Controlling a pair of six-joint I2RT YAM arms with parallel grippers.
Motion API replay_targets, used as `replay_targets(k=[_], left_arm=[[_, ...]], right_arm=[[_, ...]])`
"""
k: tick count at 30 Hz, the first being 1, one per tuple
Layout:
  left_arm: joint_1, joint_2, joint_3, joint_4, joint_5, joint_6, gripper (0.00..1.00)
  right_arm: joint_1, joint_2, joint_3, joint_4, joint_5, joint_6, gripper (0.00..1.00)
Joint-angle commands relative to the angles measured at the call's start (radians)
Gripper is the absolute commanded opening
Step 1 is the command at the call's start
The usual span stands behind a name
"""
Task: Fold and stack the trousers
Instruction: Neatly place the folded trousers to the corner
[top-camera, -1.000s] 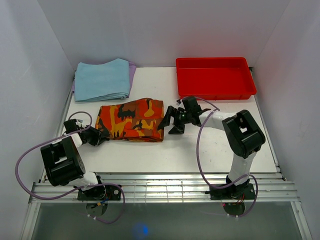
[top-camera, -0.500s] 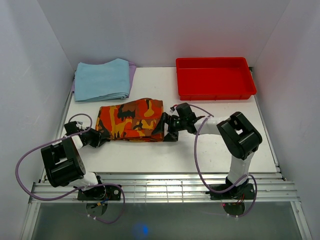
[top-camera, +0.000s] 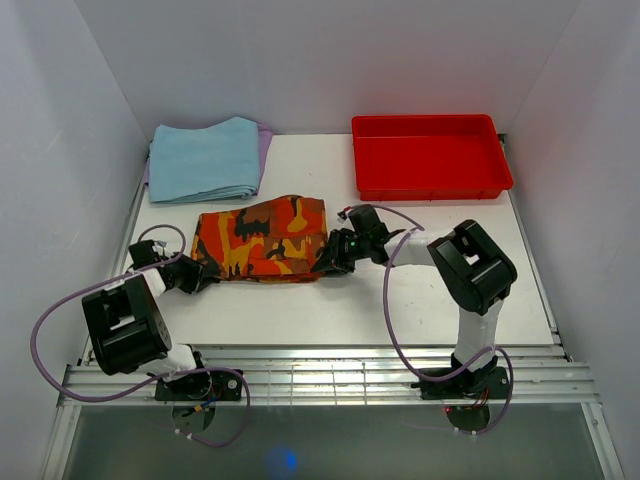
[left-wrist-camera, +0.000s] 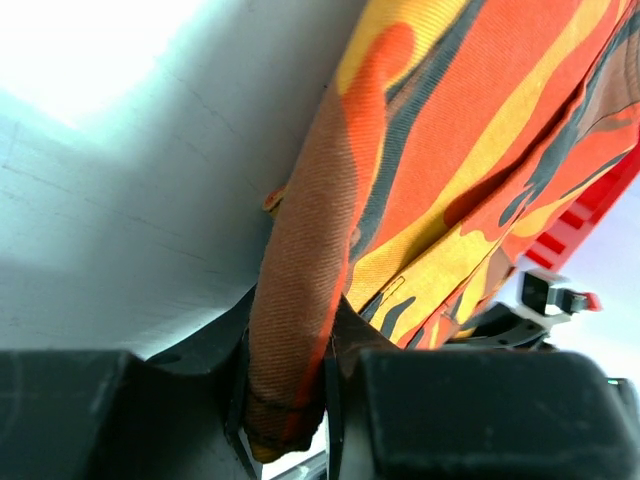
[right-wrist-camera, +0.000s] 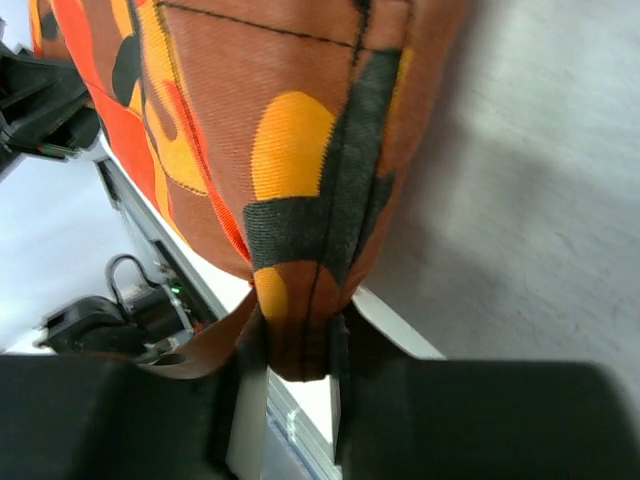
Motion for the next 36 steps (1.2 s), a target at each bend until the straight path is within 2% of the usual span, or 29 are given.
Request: replay_targets(k=[1,4,13,20,36], left_arm=[[-0.014,-0.06,0.043,-0.054,-0.054,0.091,0.0],[-0.036,-0.109,0.092,-0.108,-0.086,0.182,0.0],[-0.094,-0.301,0.158,-0.188,-0.215,0.4,0.0],[-0.131,-0.382,0.199,-0.194,-0.204,0.444,0.0],[-0.208,-0.411,0.418,-0.113,-0.12,0.452,0.0]], right_arm=[[0.005,-0.035,0.033,-0.022,0.07,-0.112,0.15],[0.007,-0.084,0.044,-0.041,0.073,-0.153,0.08],[0.062,-0.27,0.047,-0.116,0.19,-0.287,0.08],[0.111,-0.371,0.059,-0.122,0.253,-0.36,0.08],[0.124,-0.394,0.279,-0.14,0.317,-0.503,0.08]])
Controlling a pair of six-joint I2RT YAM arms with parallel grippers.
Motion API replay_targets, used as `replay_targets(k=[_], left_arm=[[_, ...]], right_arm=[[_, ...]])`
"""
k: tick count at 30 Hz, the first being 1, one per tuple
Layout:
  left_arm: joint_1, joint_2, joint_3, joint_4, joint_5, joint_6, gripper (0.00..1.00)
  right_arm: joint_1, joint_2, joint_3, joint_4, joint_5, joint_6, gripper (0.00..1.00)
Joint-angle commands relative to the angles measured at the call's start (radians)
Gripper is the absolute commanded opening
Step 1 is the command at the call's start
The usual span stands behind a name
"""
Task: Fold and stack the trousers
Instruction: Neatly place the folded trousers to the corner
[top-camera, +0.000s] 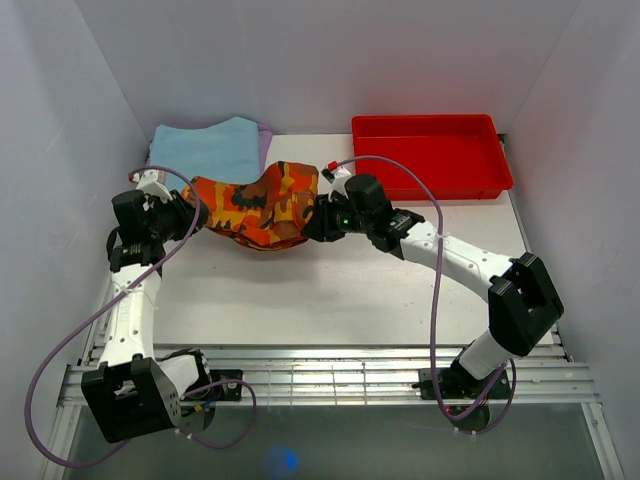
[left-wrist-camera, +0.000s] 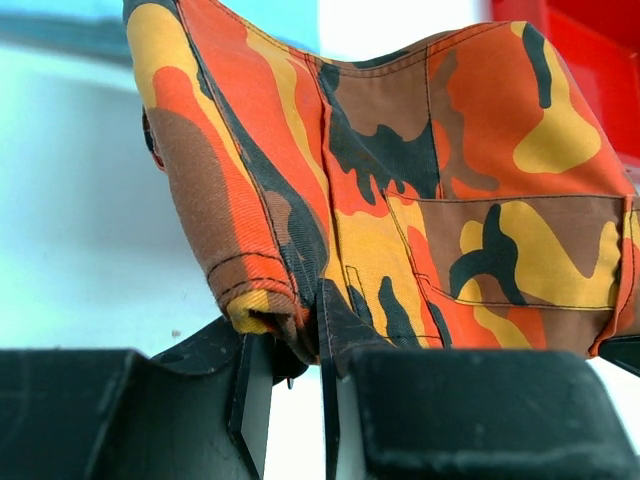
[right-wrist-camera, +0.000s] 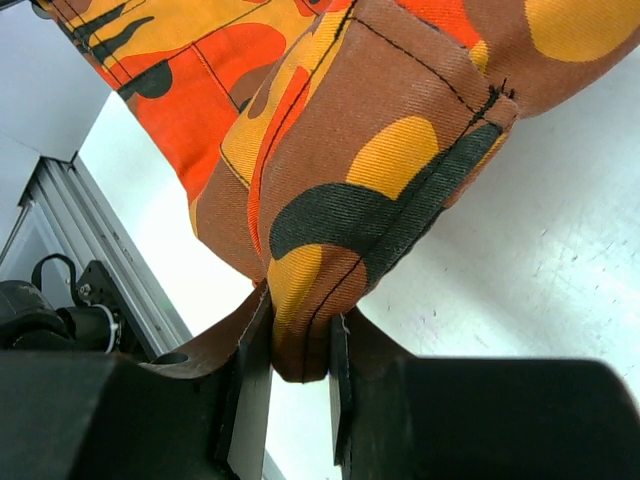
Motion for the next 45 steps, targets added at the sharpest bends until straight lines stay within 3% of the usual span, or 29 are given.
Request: replay_targets(k=[1,10,22,27,31,34,40,45], left_arm=[[-0.021,-0.033,0.079,0.08,0.026,-0.006,0.0],[-0.044,0.0,0.141,0.201,-0.018,-0.005,0.0],[-0.041,0.168,0.258,0.505,-0.147,0.087,0.0],[-0.022,0.327,0.325,0.645,-0.189,0.086,0.0],[0.01,0.469,0.405,0.766,-0.216,0.083,0.0],[0.045,0.593,0.488,0.827,-0.219,0.072,0.0],[0.102,0.811,0.617,0.941,-0.201,0.044,0.0],[0.126,0.892,0.642,0.961,-0.225,0.034,0.0]], right_arm=[[0.004,-0.067,0.084,0.066,0.041,-0.065,0.08],[0.005,-0.026,0.191,0.184,0.076,-0.194,0.08],[-0.019,0.253,0.515,0.316,0.058,-0.314,0.08],[-0.033,0.487,0.762,0.363,0.069,-0.341,0.08],[-0.039,0.72,1.076,0.382,0.096,-0.377,0.08],[-0.039,0.831,1.194,0.424,0.109,-0.4,0.08],[-0.025,0.931,1.15,0.608,0.147,-0.432,0.08],[-0.022,1.066,1.253,0.684,0.159,-0.467,0.08]])
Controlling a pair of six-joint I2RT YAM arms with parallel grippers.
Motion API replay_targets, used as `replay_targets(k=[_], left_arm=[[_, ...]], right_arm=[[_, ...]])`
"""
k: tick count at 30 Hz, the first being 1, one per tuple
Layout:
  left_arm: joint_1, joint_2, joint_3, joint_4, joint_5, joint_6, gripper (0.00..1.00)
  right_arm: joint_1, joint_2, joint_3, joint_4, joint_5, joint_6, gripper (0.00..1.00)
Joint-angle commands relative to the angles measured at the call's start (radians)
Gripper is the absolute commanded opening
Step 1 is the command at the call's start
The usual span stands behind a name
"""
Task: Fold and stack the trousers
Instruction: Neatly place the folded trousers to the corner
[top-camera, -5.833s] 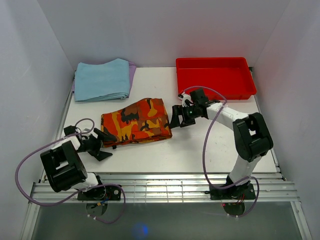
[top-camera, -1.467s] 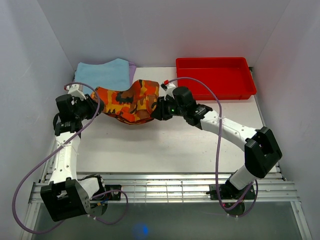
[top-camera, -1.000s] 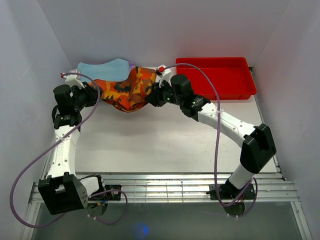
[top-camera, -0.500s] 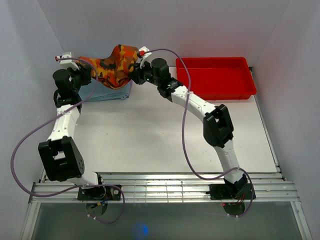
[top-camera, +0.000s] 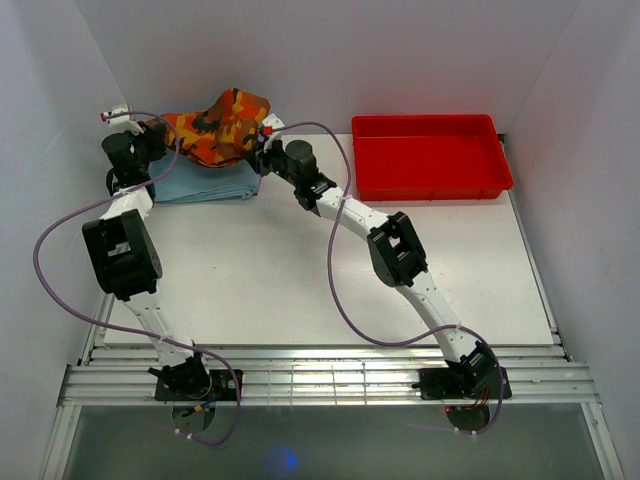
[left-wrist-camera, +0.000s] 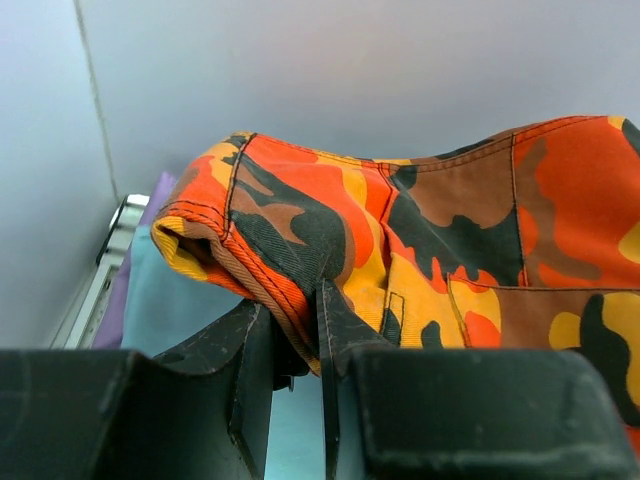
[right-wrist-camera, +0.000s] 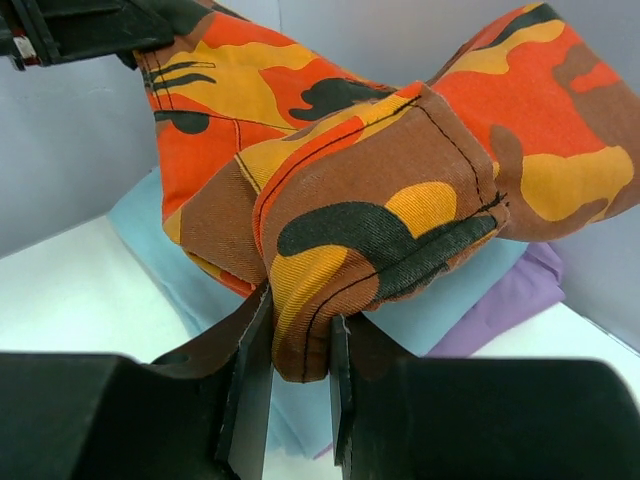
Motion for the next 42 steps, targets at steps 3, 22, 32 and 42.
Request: replay_targets(k=[3,22,32,42], left_arm=[[0.051,-0.012,0.012,0.162,-0.071,0.003,0.0],[0.133,0.018,0.055,0.23,-0.088,0.064,0.0],[0.156,0.008,-0.171,0.233,-0.083,0.115,0.0],[0.156,0.095,-0.133,0.087,-0.088,0.118,0.0]], right_arm=[[-0.006,0.11,0.13,0.246,0.042,-0.123,0.08],[0.005,0.162,0.116,0.311,0.024,-0.182,0.08],[0.003,0.219,0.091,0.302,0.077,-0.199,0.09],[0.0,0.035,-0.155,0.277,0.169,-0.189,0.46]])
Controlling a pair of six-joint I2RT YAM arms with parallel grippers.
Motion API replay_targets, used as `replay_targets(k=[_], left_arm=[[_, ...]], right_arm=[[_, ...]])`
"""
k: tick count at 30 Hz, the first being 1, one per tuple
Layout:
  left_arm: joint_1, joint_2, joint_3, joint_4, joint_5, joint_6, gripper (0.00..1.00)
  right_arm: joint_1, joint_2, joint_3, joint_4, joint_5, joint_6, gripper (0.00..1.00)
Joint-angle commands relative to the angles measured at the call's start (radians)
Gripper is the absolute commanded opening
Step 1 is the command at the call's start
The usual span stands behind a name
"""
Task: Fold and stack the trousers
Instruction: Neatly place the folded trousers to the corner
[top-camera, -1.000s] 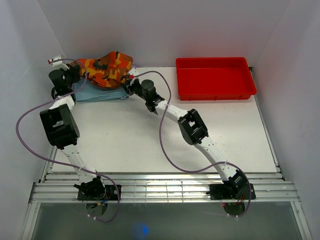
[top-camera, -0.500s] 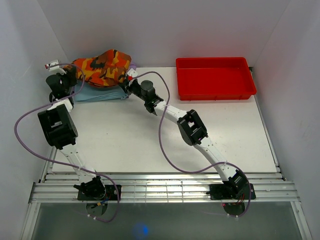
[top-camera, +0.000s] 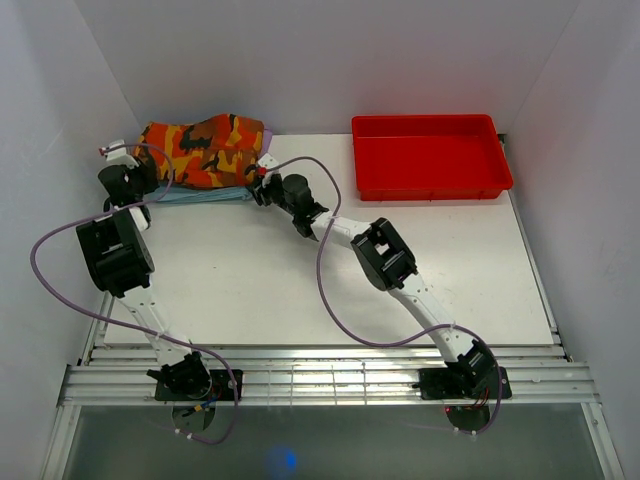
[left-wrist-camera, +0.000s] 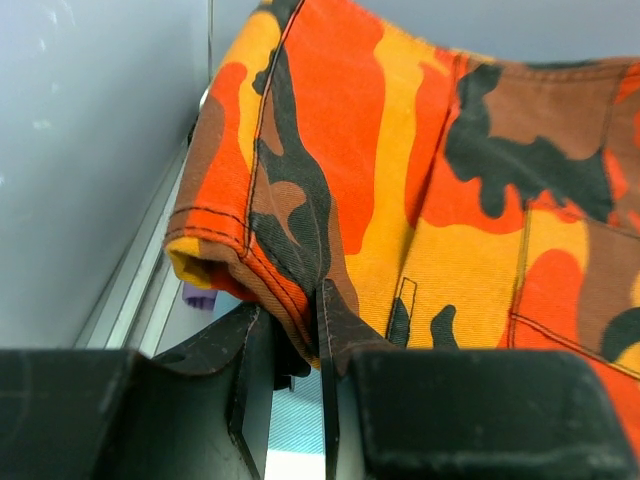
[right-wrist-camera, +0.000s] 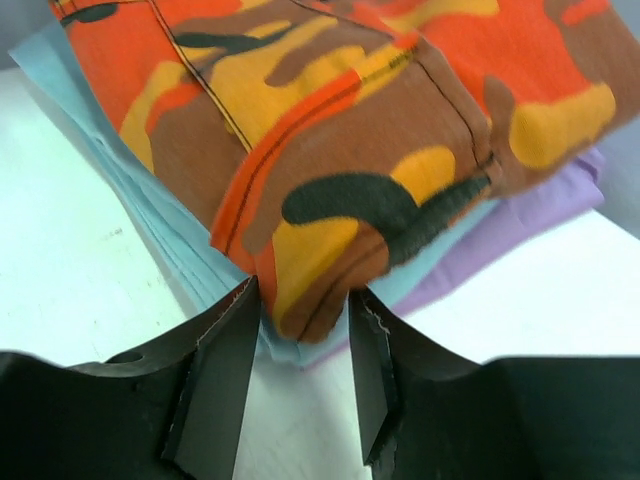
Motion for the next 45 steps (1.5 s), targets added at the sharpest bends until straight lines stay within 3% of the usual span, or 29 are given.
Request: replay_targets(k=[1,5,6,7,8,10,11,18,20,23,27,29,33,40,45], left_arm=[[0.048,0.007,0.047,-0.037,-0.091,0.03,0.0],[0.048,-0.024,0.015,-0.071,-0.105,0.003,0.0],[0.048,-0.032,0.004,-0.079,-0.1,-0.003,0.04],[0.046,-0.039,-0.007,-0.086,-0.099,-0.012,0.1],[0.048,-0.058,-0.025,-0.092,-0.099,-0.019,0.24],[0.048,-0.075,-0.039,-0.12,-0.1,-0.029,0.36],[0.048,-0.084,-0.041,-0.132,-0.102,-0.042,0.53],[0.048,-0.19,-0.019,-0.377,-0.08,-0.056,0.77],[0.048,-0.237,-0.015,-0.454,-0.079,-0.048,0.8],[0.048,-0.288,0.015,-0.736,-0.059,-0.022,0.83],[0.049,-0.383,-0.022,-0.943,0.001,0.075,0.89],[0.049,-0.42,-0.041,-1.029,0.041,0.197,0.98],[0.045,-0.506,-0.077,-1.223,0.105,0.36,0.98],[-0.046,-0.604,-0.139,-1.346,0.092,0.461,0.98],[-0.236,-0.59,-0.113,-1.34,0.052,0.414,0.98]], right_arm=[[-0.034,-0.154,-0.067,0.036,0.134,-0.01,0.45],[-0.047,-0.206,-0.086,-0.05,0.168,0.036,0.45],[-0.053,-0.22,-0.071,-0.072,0.166,0.049,0.53],[-0.054,-0.228,-0.068,-0.093,0.16,0.061,0.57],[-0.056,-0.237,-0.069,-0.116,0.151,0.078,0.61],[-0.056,-0.275,-0.095,-0.121,0.151,0.09,0.69],[-0.056,-0.291,-0.107,-0.122,0.152,0.095,0.72],[-0.068,-0.479,-0.259,-0.185,0.168,0.095,0.98],[-0.077,-0.521,-0.313,-0.223,0.169,0.096,0.95],[-0.102,-0.603,-0.354,-0.332,0.172,0.111,0.9],[-0.174,-0.731,-0.376,-0.528,0.134,0.144,0.9],[-0.209,-0.777,-0.385,-0.677,0.082,0.153,0.9],[-0.324,-0.95,-0.492,-0.879,-0.003,0.077,0.9],[-0.482,-1.315,-0.895,-0.989,-0.033,-0.083,0.9],[-0.533,-1.573,-1.202,-1.03,-0.045,-0.134,0.9]])
